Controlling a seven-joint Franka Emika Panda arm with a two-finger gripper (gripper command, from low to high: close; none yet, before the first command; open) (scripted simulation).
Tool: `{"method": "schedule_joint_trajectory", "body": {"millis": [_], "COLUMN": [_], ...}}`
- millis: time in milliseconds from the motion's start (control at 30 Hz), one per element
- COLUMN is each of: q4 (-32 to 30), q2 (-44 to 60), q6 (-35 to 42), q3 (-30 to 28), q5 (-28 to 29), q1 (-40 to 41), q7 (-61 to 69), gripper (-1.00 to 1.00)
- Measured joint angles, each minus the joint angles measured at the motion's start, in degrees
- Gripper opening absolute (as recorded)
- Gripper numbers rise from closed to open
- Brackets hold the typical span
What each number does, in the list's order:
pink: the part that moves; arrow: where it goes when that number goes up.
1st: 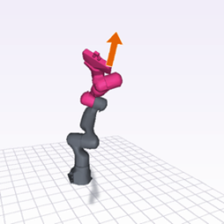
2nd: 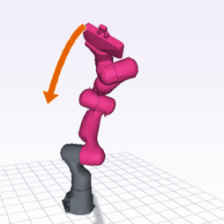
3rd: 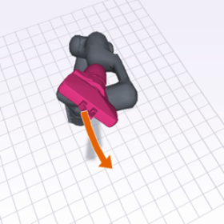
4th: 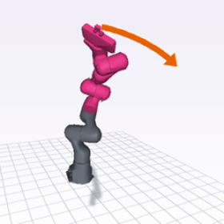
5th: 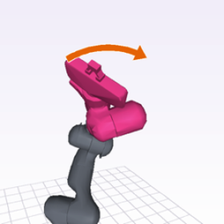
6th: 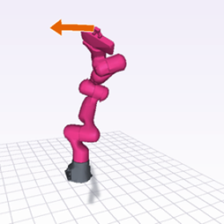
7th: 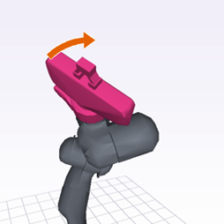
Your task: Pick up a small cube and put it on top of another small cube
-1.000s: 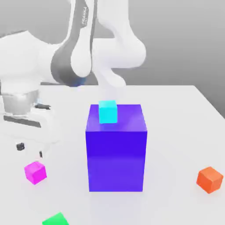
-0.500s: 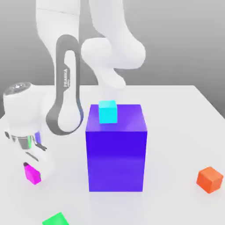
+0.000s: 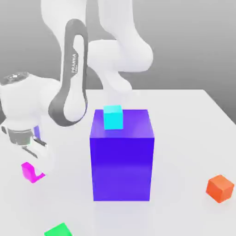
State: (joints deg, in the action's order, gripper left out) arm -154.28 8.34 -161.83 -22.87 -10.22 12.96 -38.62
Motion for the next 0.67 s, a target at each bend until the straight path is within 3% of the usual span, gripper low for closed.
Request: {"method": "schedule_joint_trajectory", "body": {"millis": [400,533,567,667], "q4": [23.26,25.79,25.95,25.95], "q2": [6.74,13.64,15.15,15.15], "q6": [16.15,11.84,10.52,10.52], "q3": [11.01,13.28,13.67,13.67], "q5": [4.67,2.93,2.48,2.48], "q1": [-8.64,-8.51,-8.25,-8.25], "q7": [8.61,10.93,11.27,11.28], "gripper": [-1.00,-1.00,1.00,1.00]}}
